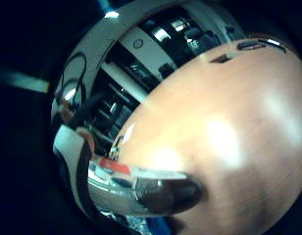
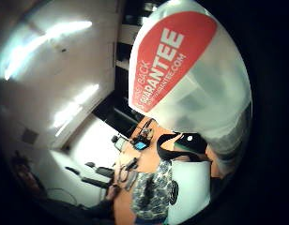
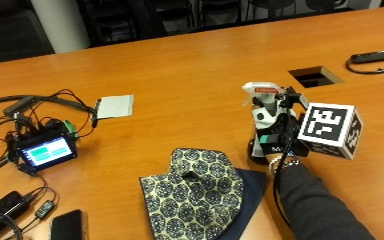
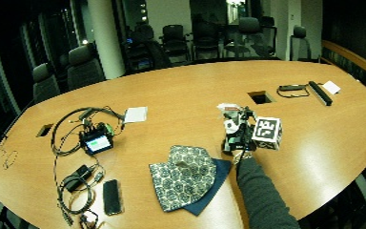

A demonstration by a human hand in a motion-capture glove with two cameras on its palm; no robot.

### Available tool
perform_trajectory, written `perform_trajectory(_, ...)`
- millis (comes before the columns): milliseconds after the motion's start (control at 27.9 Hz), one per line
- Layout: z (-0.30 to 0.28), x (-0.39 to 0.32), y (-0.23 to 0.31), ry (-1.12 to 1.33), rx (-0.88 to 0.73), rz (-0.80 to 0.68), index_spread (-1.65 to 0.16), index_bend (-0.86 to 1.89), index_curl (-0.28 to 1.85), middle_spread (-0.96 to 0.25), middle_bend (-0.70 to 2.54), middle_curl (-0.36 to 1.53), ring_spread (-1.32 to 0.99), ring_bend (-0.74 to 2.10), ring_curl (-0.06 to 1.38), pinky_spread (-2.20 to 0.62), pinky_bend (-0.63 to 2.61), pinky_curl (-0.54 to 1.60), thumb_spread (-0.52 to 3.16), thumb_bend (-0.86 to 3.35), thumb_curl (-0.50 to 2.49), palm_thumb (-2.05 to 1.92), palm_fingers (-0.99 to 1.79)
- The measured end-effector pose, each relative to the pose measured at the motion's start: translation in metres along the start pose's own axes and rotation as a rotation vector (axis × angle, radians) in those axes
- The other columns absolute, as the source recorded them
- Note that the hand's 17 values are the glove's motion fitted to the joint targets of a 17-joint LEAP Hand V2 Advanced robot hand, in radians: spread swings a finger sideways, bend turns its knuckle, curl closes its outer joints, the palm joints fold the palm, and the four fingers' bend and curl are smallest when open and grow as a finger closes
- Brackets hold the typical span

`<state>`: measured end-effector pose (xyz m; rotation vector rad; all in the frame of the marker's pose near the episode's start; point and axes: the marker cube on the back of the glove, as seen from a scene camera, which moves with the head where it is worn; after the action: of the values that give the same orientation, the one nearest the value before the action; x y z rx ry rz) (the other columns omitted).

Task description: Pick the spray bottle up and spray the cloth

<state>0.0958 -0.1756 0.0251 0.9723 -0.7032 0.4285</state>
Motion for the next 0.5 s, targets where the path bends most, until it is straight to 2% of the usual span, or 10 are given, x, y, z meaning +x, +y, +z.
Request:
perform_trajectory(144,-0.004,-0.012,-0.011,0.001,0.047,-0.082,-0.29,0.13,0.35,-0.22,0.39,0.46,-0.21,0.61,0.43,-0.22,0.42,0.37,0.84,-0.02,0.48,0.92,1.41)
perform_trajectory(503,-0.029,-0.030,-0.054,-0.021,0.070,-0.233,-0.29,0.16,0.37,-0.23,0.44,0.49,-0.23,0.73,0.47,-0.32,0.51,0.40,0.79,-0.02,0.55,0.91,1.39)
